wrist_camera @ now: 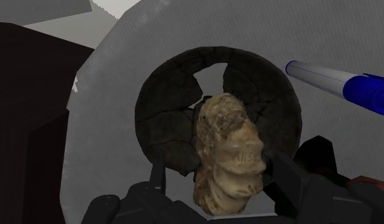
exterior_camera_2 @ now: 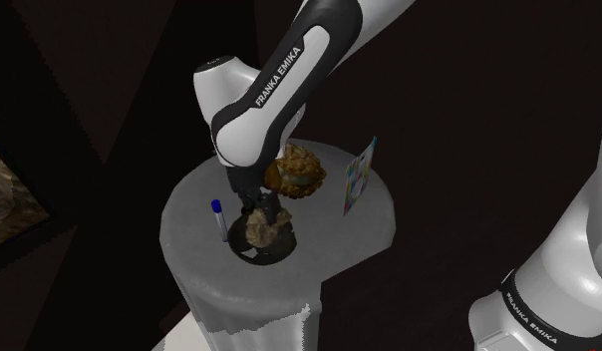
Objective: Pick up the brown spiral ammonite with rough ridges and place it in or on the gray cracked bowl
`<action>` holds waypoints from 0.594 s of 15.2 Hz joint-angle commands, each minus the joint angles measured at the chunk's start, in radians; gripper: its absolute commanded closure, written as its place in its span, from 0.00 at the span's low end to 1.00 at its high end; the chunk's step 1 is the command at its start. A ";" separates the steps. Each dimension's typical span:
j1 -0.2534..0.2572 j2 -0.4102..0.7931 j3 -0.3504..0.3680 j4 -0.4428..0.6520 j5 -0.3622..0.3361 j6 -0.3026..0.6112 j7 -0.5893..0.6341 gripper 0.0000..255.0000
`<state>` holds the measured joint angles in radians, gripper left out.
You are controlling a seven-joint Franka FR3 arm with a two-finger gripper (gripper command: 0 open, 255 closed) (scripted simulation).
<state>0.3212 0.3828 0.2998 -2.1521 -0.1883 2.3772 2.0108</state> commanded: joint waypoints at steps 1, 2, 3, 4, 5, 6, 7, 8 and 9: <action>0.000 0.000 0.000 0.000 0.000 0.000 0.000 0.00; 0.000 0.000 0.000 0.000 0.000 0.000 0.000 0.00; 0.000 0.000 0.000 0.000 0.000 0.000 0.000 0.00; -0.004 -0.023 0.007 0.007 0.012 -0.029 -0.008 0.00; -0.007 -0.045 0.013 0.015 0.024 -0.058 -0.016 0.00; -0.011 -0.066 0.019 0.025 0.035 -0.088 -0.023 0.00; -0.013 -0.082 0.022 0.034 0.043 -0.111 -0.029 0.00; -0.012 -0.082 0.022 0.034 0.043 -0.111 -0.029 0.00; -0.012 -0.082 0.022 0.034 0.044 -0.111 -0.029 0.00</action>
<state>0.3104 0.3078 0.3207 -2.1181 -0.1485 2.2734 1.9847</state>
